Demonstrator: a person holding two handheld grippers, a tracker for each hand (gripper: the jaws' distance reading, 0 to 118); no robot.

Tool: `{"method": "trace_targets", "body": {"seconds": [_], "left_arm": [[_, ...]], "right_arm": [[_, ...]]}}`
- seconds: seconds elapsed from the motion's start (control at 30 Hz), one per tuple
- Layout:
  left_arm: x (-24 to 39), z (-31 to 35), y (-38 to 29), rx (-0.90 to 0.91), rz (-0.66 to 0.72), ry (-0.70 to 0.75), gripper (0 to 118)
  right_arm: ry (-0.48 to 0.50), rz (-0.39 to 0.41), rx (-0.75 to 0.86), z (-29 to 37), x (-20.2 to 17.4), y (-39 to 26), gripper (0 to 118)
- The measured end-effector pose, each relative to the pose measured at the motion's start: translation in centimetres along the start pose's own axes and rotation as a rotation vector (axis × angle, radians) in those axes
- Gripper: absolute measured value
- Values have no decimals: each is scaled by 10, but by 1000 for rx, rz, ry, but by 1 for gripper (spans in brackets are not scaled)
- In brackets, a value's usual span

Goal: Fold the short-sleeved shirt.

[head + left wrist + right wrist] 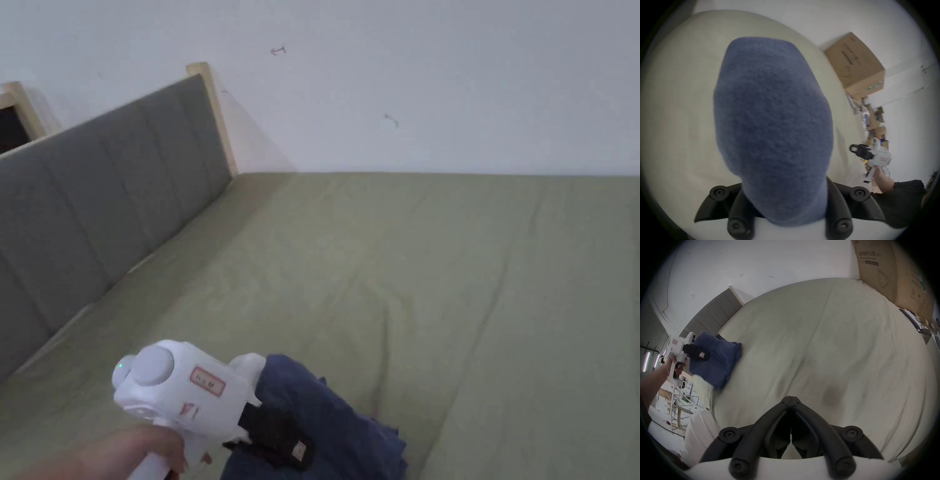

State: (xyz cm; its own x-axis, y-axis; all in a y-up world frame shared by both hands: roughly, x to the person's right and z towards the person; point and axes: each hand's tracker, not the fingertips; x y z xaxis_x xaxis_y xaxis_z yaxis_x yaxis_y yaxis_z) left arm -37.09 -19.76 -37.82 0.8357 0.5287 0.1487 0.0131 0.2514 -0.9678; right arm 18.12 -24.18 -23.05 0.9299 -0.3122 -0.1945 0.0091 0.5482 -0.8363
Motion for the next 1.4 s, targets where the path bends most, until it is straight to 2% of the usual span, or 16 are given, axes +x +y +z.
{"method": "trace_targets", "body": {"seconds": [0.27, 0.3, 0.33, 0.4, 0.43, 0.53, 0.7, 0.77, 0.8, 0.83, 0.87, 0.9, 1.07, 1.17, 1.3, 1.4], "left_arm": [[-91, 72, 23, -85, -26, 548, 16], [-96, 73, 25, -85, -27, 602, 23], [-101, 73, 26, -81, -15, 657, 37], [-108, 69, 25, -48, -27, 812, 93], [-109, 67, 25, -35, -40, 858, 109], [-111, 69, 20, 5, -47, 951, 113], [-77, 68, 3, 120, 27, 848, 113], [-38, 59, -14, 233, 33, 727, 103], [-15, 54, -25, 313, 4, 665, 82], [12, 46, -38, 409, -33, 597, 50], [42, 36, -53, 462, -69, 550, 8], [67, 28, -67, 510, -95, 514, 3], [193, 6, -139, 787, -122, 235, 0], [255, 4, -160, 912, -194, 185, 0], [324, 9, -169, 1016, -394, 250, 0], [359, 19, -181, 1131, -422, 272, 0]], "right_arm": [[-37, 80, -46, -5, -26, 8, 0], [-40, 79, -45, -6, -26, 9, 0], [-42, 74, -45, -6, -25, 9, 0], [-45, 52, -51, -8, -22, 11, 0], [-51, 42, -54, -9, -21, 12, 0], [-70, 35, -49, -7, -19, 13, 0], [-77, 34, -8, 7, -16, 18, 0], [-77, 39, 36, 17, -15, 21, 0], [-79, 43, 65, 23, -16, 23, 0], [-76, 46, 99, 30, -16, 25, 0], [-71, 52, 132, 38, -17, 26, 0], [-65, 57, 158, 45, -18, 28, 0], [-47, 61, 294, 96, -22, 36, 0], [-64, 74, 409, 135, -25, 37, 0], [-166, 140, 640, 195, -37, 38, 0], [-171, 126, 822, 242, -45, 27, 0]]}}
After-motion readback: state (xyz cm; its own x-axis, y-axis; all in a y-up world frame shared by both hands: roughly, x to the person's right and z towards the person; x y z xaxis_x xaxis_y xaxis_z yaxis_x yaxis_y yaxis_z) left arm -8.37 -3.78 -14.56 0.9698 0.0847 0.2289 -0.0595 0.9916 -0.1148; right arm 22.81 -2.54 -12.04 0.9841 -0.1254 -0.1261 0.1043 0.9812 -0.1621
